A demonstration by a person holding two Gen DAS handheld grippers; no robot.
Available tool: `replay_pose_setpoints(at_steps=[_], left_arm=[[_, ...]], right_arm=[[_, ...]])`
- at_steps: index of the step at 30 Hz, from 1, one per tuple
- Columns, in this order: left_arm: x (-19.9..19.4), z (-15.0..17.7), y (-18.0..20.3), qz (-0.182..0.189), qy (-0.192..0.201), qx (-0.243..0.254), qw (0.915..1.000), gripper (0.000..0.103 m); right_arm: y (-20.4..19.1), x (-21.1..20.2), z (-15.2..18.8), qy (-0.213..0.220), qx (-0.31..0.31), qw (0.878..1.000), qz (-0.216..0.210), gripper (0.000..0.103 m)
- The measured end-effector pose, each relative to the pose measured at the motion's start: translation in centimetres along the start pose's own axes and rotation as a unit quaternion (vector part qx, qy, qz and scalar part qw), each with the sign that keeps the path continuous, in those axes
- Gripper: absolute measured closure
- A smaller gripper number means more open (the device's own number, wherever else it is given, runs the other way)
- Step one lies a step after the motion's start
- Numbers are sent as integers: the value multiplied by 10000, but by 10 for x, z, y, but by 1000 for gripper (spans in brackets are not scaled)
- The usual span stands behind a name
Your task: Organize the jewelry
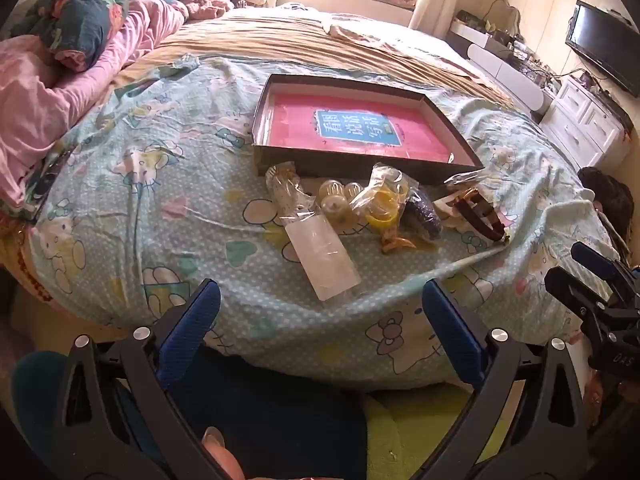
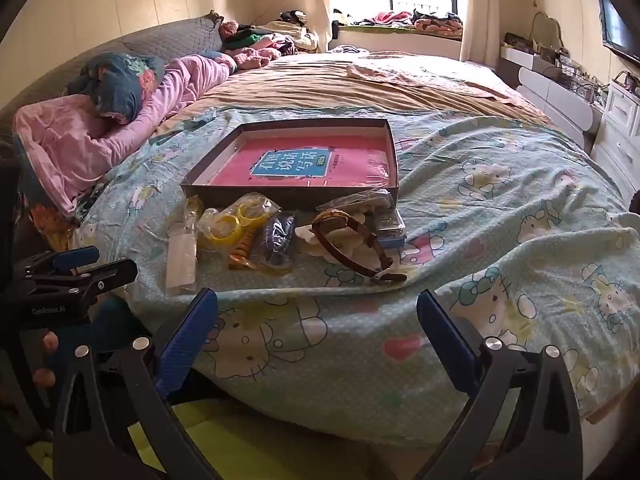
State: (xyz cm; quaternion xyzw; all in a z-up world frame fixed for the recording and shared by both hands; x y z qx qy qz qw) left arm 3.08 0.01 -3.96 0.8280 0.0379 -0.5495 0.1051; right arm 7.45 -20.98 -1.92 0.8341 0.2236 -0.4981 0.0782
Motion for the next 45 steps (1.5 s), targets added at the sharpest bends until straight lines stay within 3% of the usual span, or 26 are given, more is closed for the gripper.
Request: replay_pose_setpoints(at_steps=[45], left_arm=[[-13, -1, -2, -6, 172, -1, 9999, 9]], right_arm=[[-12, -11, -1, 77, -152, 9998, -41, 4]])
Point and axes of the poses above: each gripper's, at about its wrist camera, not at the fingertips, and x roughly the way its jaws point, y to its right, z to its underside, the point moved 5 cm from there along x, roughly the way its jaws point, and after that the axes turned 15 degrees about -y, right-handed, at the moved point
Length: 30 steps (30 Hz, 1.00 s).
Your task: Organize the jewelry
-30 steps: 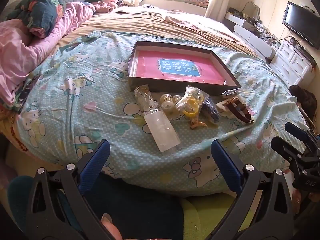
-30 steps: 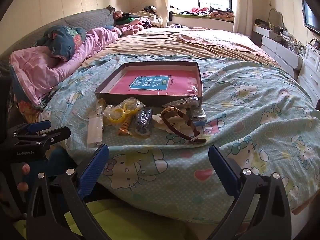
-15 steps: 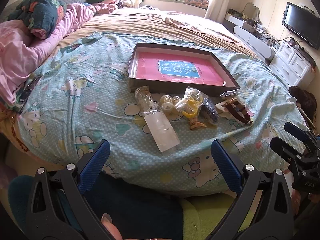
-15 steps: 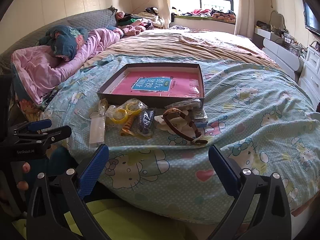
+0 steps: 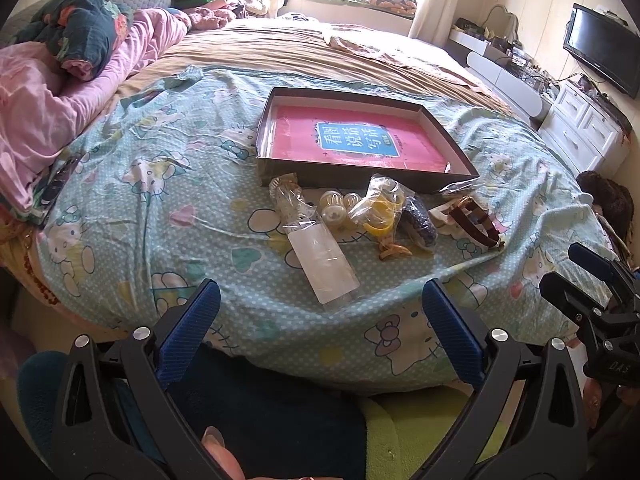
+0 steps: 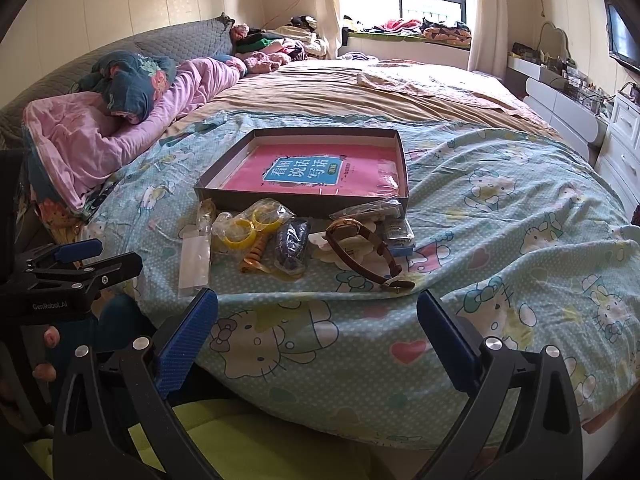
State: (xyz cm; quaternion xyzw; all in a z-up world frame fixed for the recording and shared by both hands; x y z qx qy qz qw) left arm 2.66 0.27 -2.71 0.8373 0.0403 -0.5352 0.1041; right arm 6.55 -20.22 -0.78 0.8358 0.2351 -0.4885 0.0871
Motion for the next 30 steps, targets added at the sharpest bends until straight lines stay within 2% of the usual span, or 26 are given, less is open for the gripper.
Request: replay_pose_setpoints(at_steps=[30], left_arm=[[0, -1, 1, -48, -12, -55, 10000, 9]], right_arm=[[-4, 1, -2, 28, -58, 10000, -44, 4]])
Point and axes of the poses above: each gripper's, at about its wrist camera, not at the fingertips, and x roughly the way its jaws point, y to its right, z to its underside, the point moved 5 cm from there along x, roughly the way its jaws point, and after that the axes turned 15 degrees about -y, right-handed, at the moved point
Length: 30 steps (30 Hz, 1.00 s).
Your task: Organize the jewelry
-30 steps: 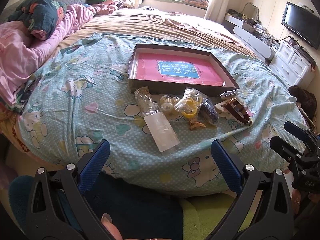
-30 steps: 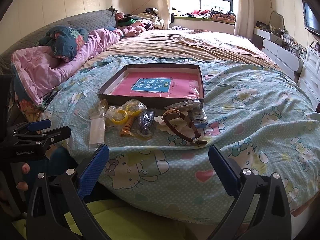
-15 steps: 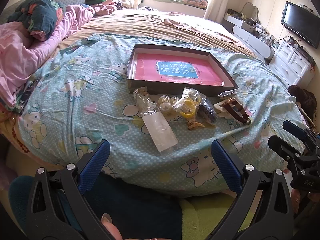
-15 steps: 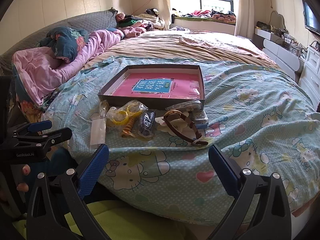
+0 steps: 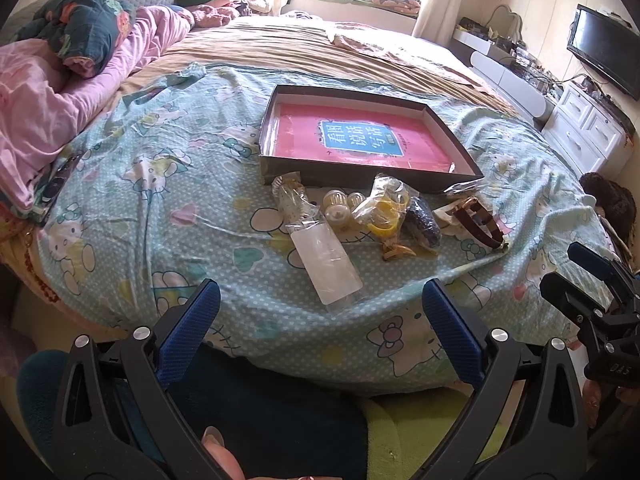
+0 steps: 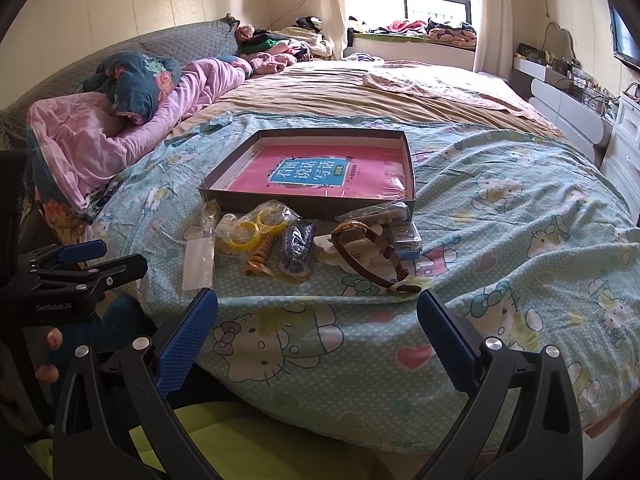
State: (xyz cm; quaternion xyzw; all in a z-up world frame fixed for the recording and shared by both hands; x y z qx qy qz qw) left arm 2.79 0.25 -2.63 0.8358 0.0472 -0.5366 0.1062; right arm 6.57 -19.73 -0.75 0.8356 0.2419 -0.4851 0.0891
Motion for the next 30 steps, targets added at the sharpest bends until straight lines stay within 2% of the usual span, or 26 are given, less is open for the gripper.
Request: replay_pose_setpoints(at_steps=[9, 21, 27, 30], left_arm=[[7, -4, -20, -122, -58, -283, 9995, 9], [23, -11, -44, -302, -223, -600, 9975, 9], [39, -19, -46, -208, -377, -669, 9968, 9], [52, -23, -41, -25, -551, -625, 9965, 9]], right_arm=[[-4, 7, -6, -32, -69, 9999, -71, 4], [12, 28, -28, -91, -37, 9999, -92, 4], [27, 44, -38, -122, 63, 9999, -11, 4], [34, 51, -43, -135, 85, 9999, 37, 4]])
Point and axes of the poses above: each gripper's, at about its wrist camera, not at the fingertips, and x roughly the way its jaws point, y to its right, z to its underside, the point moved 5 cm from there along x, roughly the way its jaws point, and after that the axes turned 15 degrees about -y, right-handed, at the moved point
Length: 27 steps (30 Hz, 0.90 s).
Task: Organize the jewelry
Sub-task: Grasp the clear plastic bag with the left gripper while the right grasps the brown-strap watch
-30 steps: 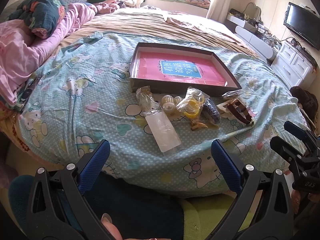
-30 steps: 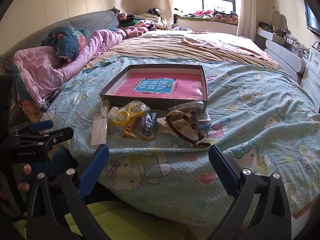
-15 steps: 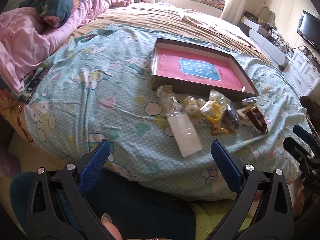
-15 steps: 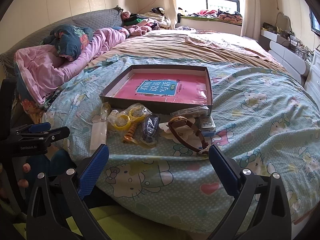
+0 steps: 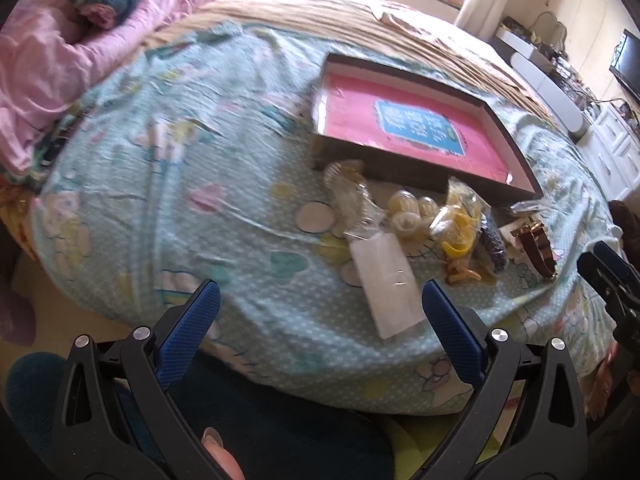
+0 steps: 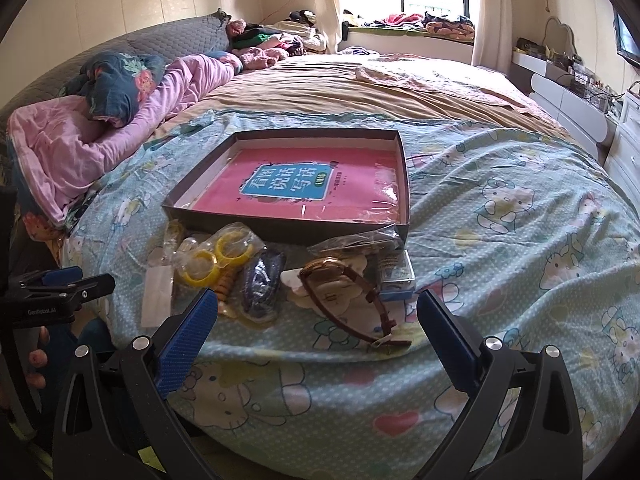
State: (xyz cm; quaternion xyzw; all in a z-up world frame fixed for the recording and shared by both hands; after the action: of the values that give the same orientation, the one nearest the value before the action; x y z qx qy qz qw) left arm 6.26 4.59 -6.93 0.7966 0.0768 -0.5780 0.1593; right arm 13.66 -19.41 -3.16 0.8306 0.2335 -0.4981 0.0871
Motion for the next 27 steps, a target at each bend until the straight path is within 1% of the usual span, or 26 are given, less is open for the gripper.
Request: replay_pose_setpoints(at_steps=[5, 7, 10, 13, 15, 17, 21, 23, 24, 25, 27], left_arm=[[25, -4, 17, 298, -343, 218, 9987, 9], [32, -6, 23, 430, -419, 292, 9978, 9], [40, -8, 29, 344, -435, 391, 9977, 9], [49, -8, 35, 359, -562, 472, 9967, 9], [55, -7, 38, 260, -585, 570, 9963, 9], [58, -6, 39, 68, -532, 665, 9963, 12], [57, -10, 37, -207, -387, 745, 9963, 35], [56, -10, 38, -228, -330, 820, 9958, 45], [56, -11, 39, -227, -308, 866, 9955, 54], [55, -12, 41, -223, -290, 904, 9952, 58], [53, -12, 43, -216, -250, 982, 9946, 61]], right_arm=[[11, 9, -4, -25, 53, 10000, 49, 4], [16, 13, -4, -64, 66, 10000, 38, 4], [23, 20, -3, -138, 74, 9998, 89, 4], [27, 28, -3, -228, 26, 9996, 158, 4], [30, 33, -2, -277, -8, 9994, 199, 4], [31, 39, -2, -336, -18, 9993, 184, 5], [30, 48, -2, -408, -97, 9990, 153, 5], [28, 51, -4, -418, -136, 9990, 121, 5], [27, 53, -4, -423, -166, 9989, 98, 5], [25, 56, -6, -440, -199, 9988, 92, 5], [24, 62, -7, -497, -233, 9985, 59, 5]])
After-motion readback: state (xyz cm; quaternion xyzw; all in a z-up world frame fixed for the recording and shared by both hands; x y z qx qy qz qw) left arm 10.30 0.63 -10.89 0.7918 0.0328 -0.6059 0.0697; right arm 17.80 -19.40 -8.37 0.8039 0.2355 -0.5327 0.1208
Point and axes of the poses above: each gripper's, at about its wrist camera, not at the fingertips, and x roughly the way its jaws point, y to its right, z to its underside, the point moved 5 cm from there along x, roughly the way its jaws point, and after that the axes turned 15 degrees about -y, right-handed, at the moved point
